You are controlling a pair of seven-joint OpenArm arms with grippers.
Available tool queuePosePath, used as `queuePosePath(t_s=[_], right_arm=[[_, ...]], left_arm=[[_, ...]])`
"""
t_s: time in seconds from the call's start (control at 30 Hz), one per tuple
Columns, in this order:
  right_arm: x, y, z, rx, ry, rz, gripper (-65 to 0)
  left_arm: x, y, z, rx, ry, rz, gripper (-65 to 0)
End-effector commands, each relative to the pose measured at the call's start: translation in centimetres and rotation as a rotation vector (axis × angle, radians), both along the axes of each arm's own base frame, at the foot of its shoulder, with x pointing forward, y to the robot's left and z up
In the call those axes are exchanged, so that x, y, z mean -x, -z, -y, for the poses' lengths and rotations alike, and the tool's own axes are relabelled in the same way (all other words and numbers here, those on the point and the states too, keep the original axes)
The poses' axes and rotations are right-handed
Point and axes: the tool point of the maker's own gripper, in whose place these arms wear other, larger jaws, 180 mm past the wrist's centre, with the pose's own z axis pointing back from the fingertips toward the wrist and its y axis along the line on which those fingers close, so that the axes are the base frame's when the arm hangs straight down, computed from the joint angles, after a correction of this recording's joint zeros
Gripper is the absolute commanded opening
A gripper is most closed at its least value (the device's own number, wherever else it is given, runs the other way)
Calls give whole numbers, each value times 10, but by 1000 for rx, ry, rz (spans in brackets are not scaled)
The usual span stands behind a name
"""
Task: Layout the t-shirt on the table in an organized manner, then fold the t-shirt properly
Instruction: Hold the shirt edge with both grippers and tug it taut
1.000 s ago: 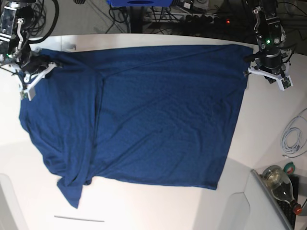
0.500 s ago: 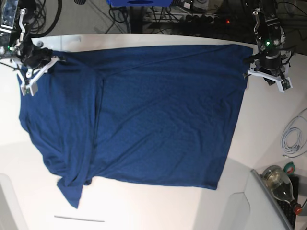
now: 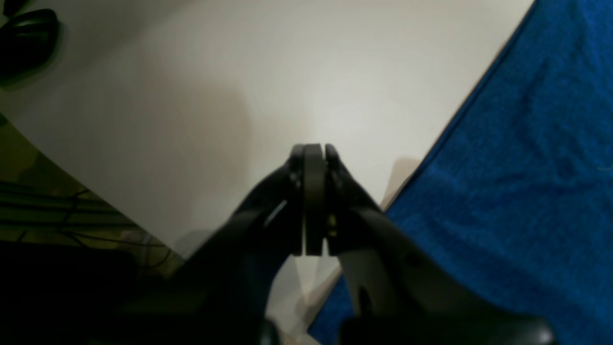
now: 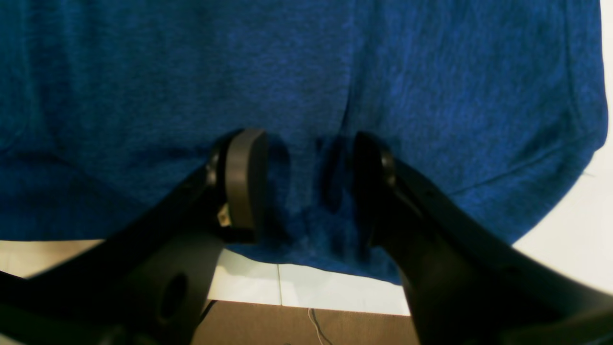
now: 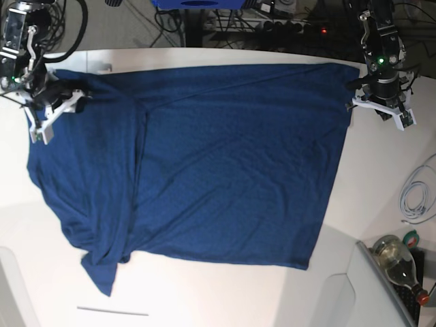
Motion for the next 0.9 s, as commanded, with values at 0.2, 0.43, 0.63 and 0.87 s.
queuePosePath(t_s=[0.2,0.43,0.63,0.87], right_arm=[[-11,-11,6,15,-2,45,-627],[3,-30,1,43,-36,57,-645],[17,-37,-2,57,-58,39,-645],[37,-34,-3,60,-74,-6,-645]], left_arm=[[-4,-11,-7,-39,7,29,-650],[-5,-14,-11,-53,13,29,-650],[-10,-18,-14,-63,20,36,-650],[-9,-16,-11,-61,28,30,-650]])
